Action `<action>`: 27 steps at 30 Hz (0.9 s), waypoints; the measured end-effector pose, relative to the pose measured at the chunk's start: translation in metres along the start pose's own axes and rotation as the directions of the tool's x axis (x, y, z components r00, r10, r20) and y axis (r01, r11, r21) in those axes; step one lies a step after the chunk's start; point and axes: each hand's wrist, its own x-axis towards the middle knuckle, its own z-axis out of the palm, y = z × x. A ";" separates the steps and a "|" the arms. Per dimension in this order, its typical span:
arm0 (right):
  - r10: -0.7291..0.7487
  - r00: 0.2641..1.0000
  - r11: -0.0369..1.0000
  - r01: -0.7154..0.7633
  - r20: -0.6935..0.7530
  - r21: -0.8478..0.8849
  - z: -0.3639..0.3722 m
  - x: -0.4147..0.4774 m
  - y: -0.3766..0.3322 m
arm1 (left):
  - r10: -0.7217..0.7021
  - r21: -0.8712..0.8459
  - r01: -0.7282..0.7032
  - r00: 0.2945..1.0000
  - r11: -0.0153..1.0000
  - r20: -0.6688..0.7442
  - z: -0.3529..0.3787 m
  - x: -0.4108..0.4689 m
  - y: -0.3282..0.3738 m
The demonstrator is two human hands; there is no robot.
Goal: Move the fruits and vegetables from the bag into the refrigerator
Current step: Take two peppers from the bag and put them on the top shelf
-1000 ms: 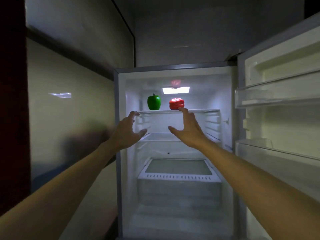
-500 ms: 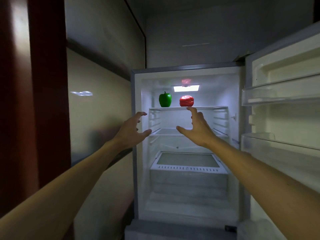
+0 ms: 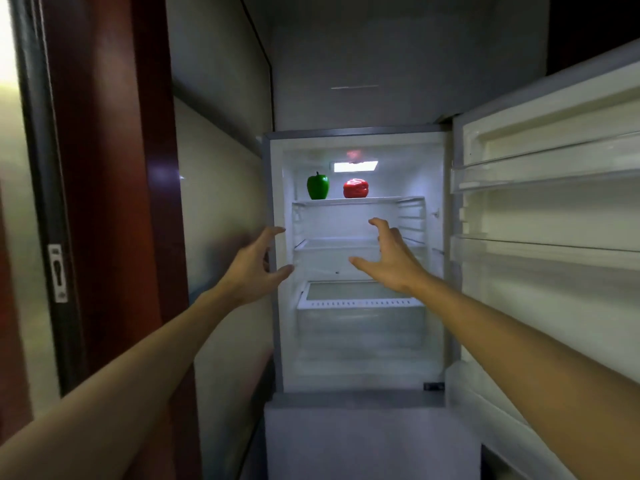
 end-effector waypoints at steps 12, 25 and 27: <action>0.100 0.994 0.988 -0.105 -0.054 -0.109 -0.047 -0.083 -0.029 | 0.063 -0.149 -0.045 0.991 0.988 0.120 0.001 -0.038 0.036; 0.244 0.955 0.895 -0.289 -0.169 -0.340 -0.165 -0.184 0.006 | 0.269 -0.343 -0.205 0.951 0.917 0.151 0.080 -0.040 0.150; 0.258 0.948 0.871 -0.311 -0.186 -0.380 -0.188 -0.205 0.011 | 0.295 -0.373 -0.217 0.941 0.902 0.166 0.097 -0.043 0.171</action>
